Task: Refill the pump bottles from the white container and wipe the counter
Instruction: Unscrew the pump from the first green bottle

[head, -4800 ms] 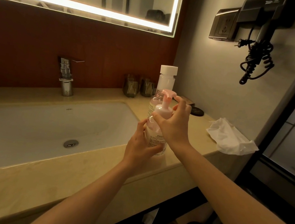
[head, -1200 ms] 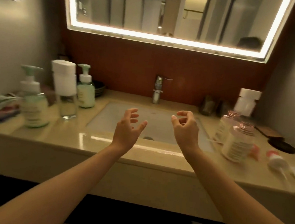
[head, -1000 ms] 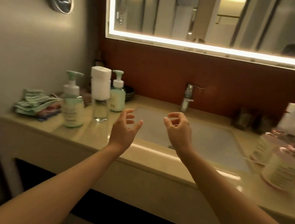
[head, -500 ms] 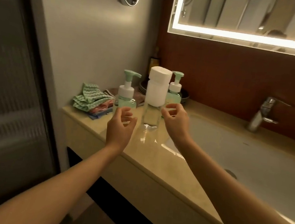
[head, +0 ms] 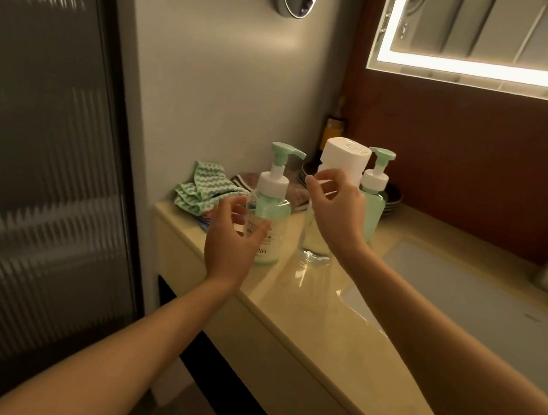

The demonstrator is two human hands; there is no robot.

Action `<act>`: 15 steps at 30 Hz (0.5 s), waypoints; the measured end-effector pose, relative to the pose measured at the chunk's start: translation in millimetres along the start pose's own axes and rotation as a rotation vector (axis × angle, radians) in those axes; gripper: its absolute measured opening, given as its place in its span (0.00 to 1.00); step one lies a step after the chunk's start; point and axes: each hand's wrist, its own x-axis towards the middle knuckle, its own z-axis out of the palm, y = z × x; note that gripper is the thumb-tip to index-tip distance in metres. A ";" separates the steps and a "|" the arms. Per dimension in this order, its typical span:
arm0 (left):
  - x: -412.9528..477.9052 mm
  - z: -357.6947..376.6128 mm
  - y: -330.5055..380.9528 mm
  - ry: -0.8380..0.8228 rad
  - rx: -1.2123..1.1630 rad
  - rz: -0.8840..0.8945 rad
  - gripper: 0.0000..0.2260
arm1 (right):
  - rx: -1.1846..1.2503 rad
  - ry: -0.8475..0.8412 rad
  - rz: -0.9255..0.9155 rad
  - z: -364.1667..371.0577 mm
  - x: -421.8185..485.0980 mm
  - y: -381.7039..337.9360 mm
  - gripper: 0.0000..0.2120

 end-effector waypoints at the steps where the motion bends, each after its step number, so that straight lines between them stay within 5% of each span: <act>1: 1.3 0.6 -0.8 0.001 0.016 -0.001 0.20 | -0.007 0.008 -0.014 2.2 -0.8 -0.9 0.11; 9: 13.6 11.8 -8.6 -0.167 -0.047 -0.096 0.38 | -0.086 -0.190 -0.020 23.1 8.0 -4.8 0.23; 15: 16.1 15.0 -6.4 -0.228 -0.092 -0.139 0.39 | -0.176 -0.244 -0.076 38.4 14.1 -9.8 0.19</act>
